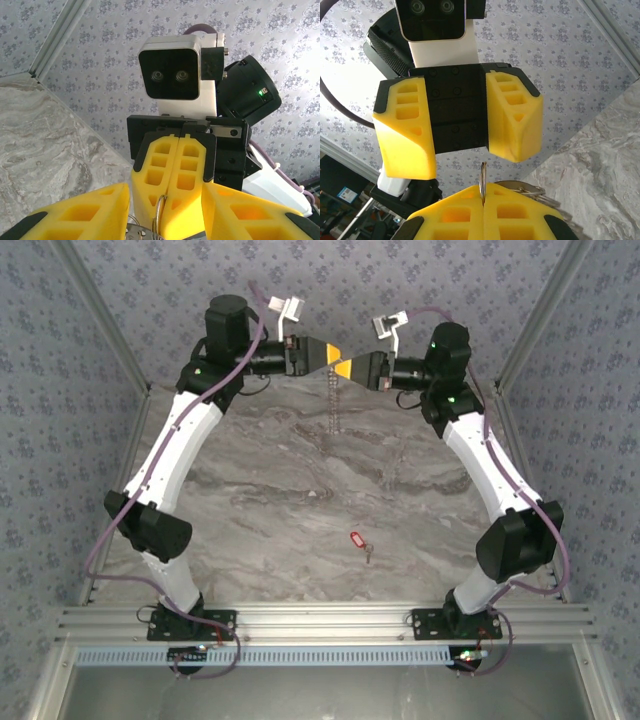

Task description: Put the keys on the keyring

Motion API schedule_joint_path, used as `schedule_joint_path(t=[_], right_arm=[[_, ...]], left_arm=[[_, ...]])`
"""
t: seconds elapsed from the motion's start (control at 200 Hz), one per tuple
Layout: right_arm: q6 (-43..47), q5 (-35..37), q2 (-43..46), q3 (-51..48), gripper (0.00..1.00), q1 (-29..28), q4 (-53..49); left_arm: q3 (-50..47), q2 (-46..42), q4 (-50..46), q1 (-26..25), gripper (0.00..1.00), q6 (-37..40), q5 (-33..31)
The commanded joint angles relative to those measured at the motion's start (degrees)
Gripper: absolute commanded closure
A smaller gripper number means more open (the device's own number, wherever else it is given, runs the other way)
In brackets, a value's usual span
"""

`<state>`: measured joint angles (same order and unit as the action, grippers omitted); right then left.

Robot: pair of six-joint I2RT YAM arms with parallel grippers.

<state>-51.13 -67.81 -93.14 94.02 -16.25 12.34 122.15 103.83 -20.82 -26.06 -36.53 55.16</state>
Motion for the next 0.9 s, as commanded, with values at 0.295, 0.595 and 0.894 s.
schedule_joint_path(t=[0.295, 0.595, 0.894], right_arm=[[-11.11, -2.17, -0.9, 0.28, 1.0, 2.76, 14.82], [-14.11, -3.34, -1.78, 0.2, 1.0, 2.54, 18.15], [-14.19, -3.62, -1.36, -1.03, 1.0, 2.67, 18.36]], left_arm=[[1.51, 0.66, -1.15, -0.94, 0.59, 1.84, 0.74], [2.13, 1.01, -0.8, -1.29, 0.59, 1.73, -0.67], [1.78, -0.7, -0.62, -0.63, 0.58, 3.04, -5.4]])
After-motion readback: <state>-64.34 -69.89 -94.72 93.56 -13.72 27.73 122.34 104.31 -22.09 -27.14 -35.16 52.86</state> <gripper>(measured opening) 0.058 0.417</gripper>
